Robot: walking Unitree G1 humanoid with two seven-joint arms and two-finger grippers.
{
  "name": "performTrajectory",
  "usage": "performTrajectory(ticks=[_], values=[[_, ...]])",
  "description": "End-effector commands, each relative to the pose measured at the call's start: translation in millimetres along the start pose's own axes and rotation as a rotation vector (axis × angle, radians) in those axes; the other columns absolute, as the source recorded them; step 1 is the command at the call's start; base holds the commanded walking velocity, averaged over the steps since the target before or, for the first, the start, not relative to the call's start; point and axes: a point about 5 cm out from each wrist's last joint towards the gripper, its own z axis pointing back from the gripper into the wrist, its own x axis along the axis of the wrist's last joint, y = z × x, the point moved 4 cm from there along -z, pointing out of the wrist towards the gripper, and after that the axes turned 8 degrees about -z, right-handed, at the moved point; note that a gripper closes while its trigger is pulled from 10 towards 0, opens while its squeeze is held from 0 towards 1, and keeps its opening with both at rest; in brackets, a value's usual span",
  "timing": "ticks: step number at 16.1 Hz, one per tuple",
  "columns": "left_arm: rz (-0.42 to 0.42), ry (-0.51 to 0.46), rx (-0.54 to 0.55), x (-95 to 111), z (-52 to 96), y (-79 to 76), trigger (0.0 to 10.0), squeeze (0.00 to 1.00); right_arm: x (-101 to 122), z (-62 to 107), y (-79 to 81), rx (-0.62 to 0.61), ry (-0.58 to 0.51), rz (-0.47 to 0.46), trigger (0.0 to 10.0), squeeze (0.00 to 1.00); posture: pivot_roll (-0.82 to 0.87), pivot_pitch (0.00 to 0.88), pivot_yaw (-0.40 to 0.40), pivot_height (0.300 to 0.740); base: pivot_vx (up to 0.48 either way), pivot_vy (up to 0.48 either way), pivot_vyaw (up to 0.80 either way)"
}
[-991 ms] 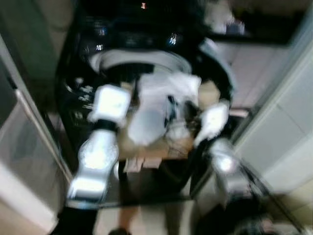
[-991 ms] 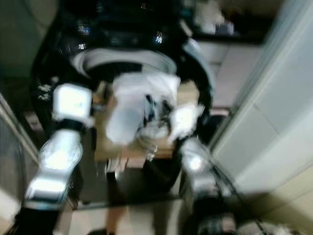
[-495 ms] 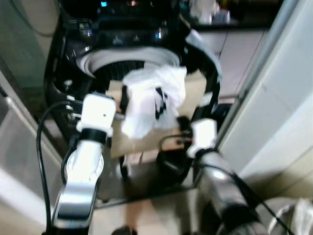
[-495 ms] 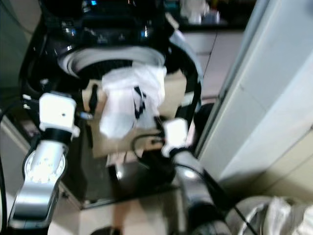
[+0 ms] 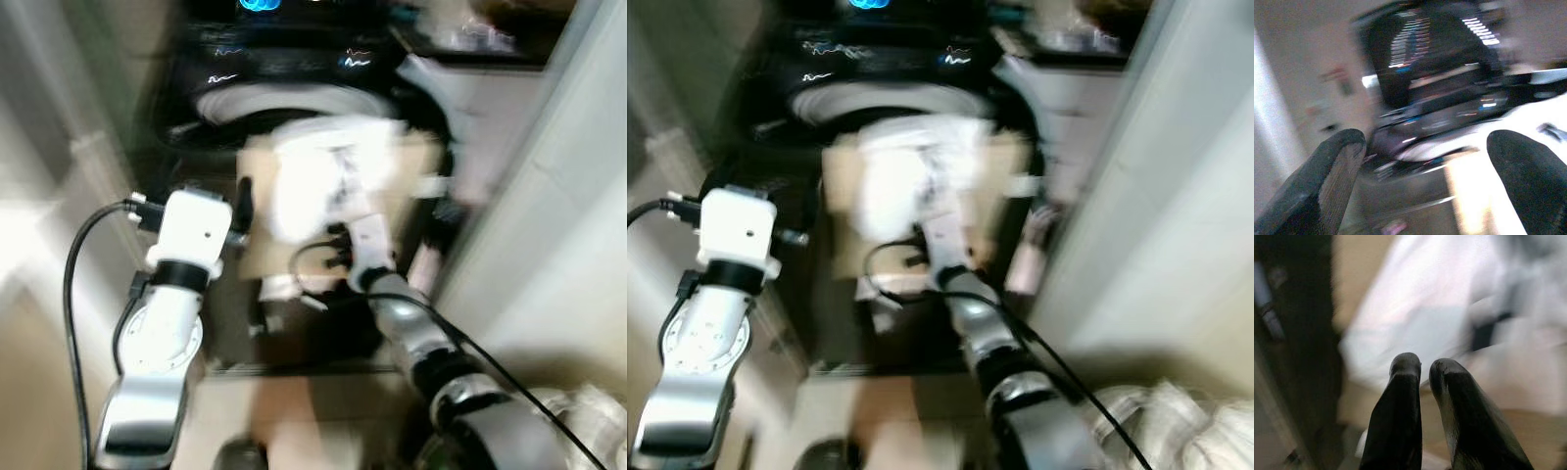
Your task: Clothes washing
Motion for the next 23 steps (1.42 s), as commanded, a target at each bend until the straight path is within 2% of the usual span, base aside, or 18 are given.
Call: performTrajectory(ticks=[1, 2, 3, 4, 6, 8, 9, 11, 13, 15, 16, 18, 20, 21, 22, 23], values=[[0.007, 0.027, -0.011, -3, 3.5, -4.2, 10.0, 0.0, 6, -7.3, 10.8, 0.024, 0.001, 0.024, 10.0, 0.0, 0.17, 0.09, -0.018, 0.74, 0.0, 0.0, 0.0], [0.001, 0.033, -0.019, -4, 4.1, -7.5, 10.0, 0.0, 15, -11.6, 12.7, 0.029, -0.022, 0.042, 10.0, 0.0, 0.17, 0.087, -0.038, 0.74, 0.0, 0.0, 0.0], [-0.014, 0.056, -0.015, -12, 5.0, -6.9, 10.0, 0.0, 37, -14.3, 2.3, -0.015, -0.114, 0.045, 10.0, 0.0, 0.17, 0.066, -0.064, 0.74, 0.0, 0.0, 0.0], [-0.012, 0.09, -0.006, -23, 8.4, -3.3, 10.0, 0.0, 51, -11.6, -8.6, -0.056, -0.19, 0.028, 10.0, 0.0, 0.15, 0.041, -0.076, 0.74, 0.0, 0.0, 0.0], [0.013, 0.161, 0.004, -43, 12.7, 0.9, 10.0, 0.0, 63, -2.1, -19.9, -0.077, -0.282, 0.048, 10.0, 0.0, 0.11, 0.0, -0.092, 0.74, 0.0, 0.0, 0.0], [0.007, 0.164, 0.001, -48, 7.6, -2.2, 10.0, 0.0, 61, 12.6, -31.4, -0.102, -0.318, 0.079, 10.0, 0.0, 0.08, 0.0, -0.09, 0.74, 0.0, 0.0, 0.0], [0.013, 0.141, 0.003, -43, 0.3, -6.0, 10.0, 0.0, 66, 23.5, -40.1, -0.146, -0.379, 0.096, 10.0, 0.0, 0.06, 0.0, -0.084, 0.74, 0.0, 0.0, 0.0], [0.025, 0.059, -0.02, -28, -8.9, -12.0, 10.0, 0.0, 108, 52.4, -46.8, -0.196, -0.604, 0.166, 10.0, 0.0, 0.04, 0.0, -0.061, 0.74, 0.0, 0.0, 0.0], [0.03, 0.026, -0.033, -23, -13.9, -13.3, 10.0, 0.0, 111, 63.0, -60.0, -0.257, -0.606, 0.158, 10.0, 0.0, 0.02, 0.0, -0.05, 0.74, 0.0, 0.0, 0.0], [0.07, 0.023, -0.046, -25, -21.9, -18.2, 10.0, 0.0, 97, 72.3, -77.3, -0.332, -0.553, 0.149, 10.0, 0.0, 0.0, 0.0, -0.041, 0.74, 0.167, 0.0, 0.0], [0.091, 0.026, -0.027, -26, -24.5, -16.4, 10.0, 0.0, 97, 74.3, -77.3, -0.335, -0.557, 0.151, 10.0, 0.0, -0.01, 0.0, -0.039, 0.74, 0.45, 0.0, 0.0], [0.095, -0.04, 0.051, -13, -31.9, -6.7, 10.0, 0.0, 109, 77.4, -73.2, -0.338, -0.599, 0.191, 10.0, 0.0, -0.02, 0.0, -0.04, 0.74, 0.45, 0.0, 0.0], [0.079, -0.11, 0.099, 2, -36.0, 2.0, 10.0, 0.0, 129, 77.8, -67.6, -0.31, -0.671, 0.245, 10.0, 0.0, -0.02, 0.0, -0.043, 0.74, 0.446, 0.0, 0.0], [0.073, -0.156, 0.12, 11, -39.3, 6.5, 10.0, 0.0, 147, 77.4, -63.7, -0.294, -0.729, 0.275, 10.0, 0.0, -0.02, 0.0, -0.044, 0.74, 0.446, 0.0, 0.0], [0.074, -0.187, 0.118, 18, -43.7, 7.8, 10.0, 0.0, 166, 75.9, -58.9, -0.272, -0.788, 0.297, 10.0, 0.0, -0.01, 0.0, -0.045, 0.74, 0.442, 0.0, 0.0], [0.078, -0.19, 0.115, 19, -46.4, 7.8, 10.0, 0.0, 174, 74.5, -57.6, -0.267, -0.809, 0.297, 10.0, 0.0, -0.01, 0.0, -0.045, 0.74, 0.446, 0.0, 0.0]])
